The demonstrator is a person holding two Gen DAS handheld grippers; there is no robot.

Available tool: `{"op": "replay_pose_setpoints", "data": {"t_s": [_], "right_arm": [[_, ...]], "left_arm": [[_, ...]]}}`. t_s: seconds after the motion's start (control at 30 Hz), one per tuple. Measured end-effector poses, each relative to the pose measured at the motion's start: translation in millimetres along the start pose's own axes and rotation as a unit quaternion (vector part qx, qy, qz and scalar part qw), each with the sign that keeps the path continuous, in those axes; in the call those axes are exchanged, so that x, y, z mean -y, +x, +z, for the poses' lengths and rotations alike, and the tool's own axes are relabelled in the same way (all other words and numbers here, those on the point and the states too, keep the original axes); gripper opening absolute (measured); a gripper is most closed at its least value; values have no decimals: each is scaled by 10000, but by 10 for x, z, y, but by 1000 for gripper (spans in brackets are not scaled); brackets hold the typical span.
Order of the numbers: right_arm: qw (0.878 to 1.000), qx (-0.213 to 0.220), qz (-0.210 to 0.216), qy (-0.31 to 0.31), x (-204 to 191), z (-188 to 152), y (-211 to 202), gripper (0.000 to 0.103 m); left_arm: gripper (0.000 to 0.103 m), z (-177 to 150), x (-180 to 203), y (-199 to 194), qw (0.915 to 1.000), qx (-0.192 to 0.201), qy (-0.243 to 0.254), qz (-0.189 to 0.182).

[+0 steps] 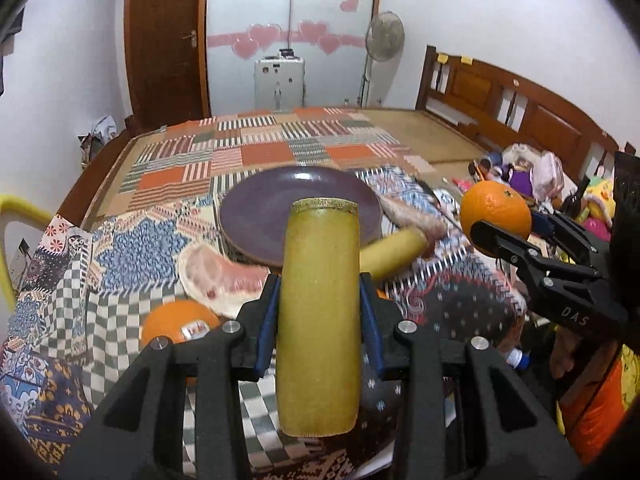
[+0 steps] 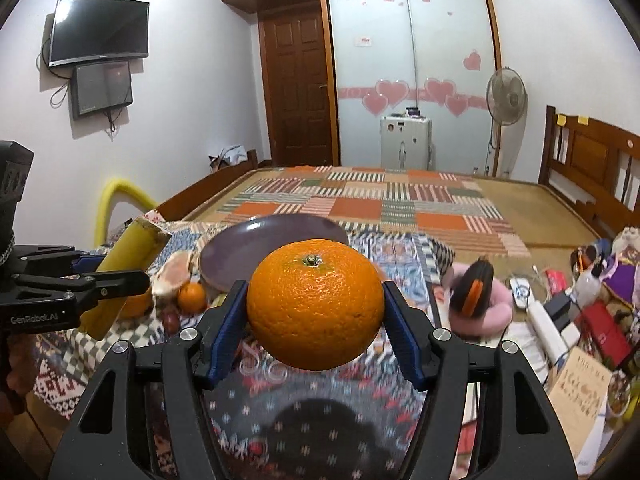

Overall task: Organize fruits
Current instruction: 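Carry the orange with the right tool while the left tool carries the yellow cylinder to the purple plate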

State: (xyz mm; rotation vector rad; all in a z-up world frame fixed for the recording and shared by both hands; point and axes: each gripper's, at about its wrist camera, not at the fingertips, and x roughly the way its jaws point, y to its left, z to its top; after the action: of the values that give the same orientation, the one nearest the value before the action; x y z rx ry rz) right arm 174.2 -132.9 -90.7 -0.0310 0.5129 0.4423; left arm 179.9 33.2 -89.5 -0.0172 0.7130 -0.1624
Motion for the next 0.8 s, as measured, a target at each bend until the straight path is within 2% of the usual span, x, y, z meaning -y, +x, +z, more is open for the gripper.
{"op": "replay_pose_setpoints", "data": {"t_s": [0.33,0.6,0.8], "right_arm": [[9994,234,-79,-257,-65,286,207,62],[9988,251,-74,-414,-117,437,495,62],[9982,107,-39,-583,-168,497,768,62]], "left_arm": [[37,355,-175,171,9992,316,-122,195],[37,585,-302,442,9989,300,-189,306],[37,726,-397,646,9986,285,-227,377]]}}
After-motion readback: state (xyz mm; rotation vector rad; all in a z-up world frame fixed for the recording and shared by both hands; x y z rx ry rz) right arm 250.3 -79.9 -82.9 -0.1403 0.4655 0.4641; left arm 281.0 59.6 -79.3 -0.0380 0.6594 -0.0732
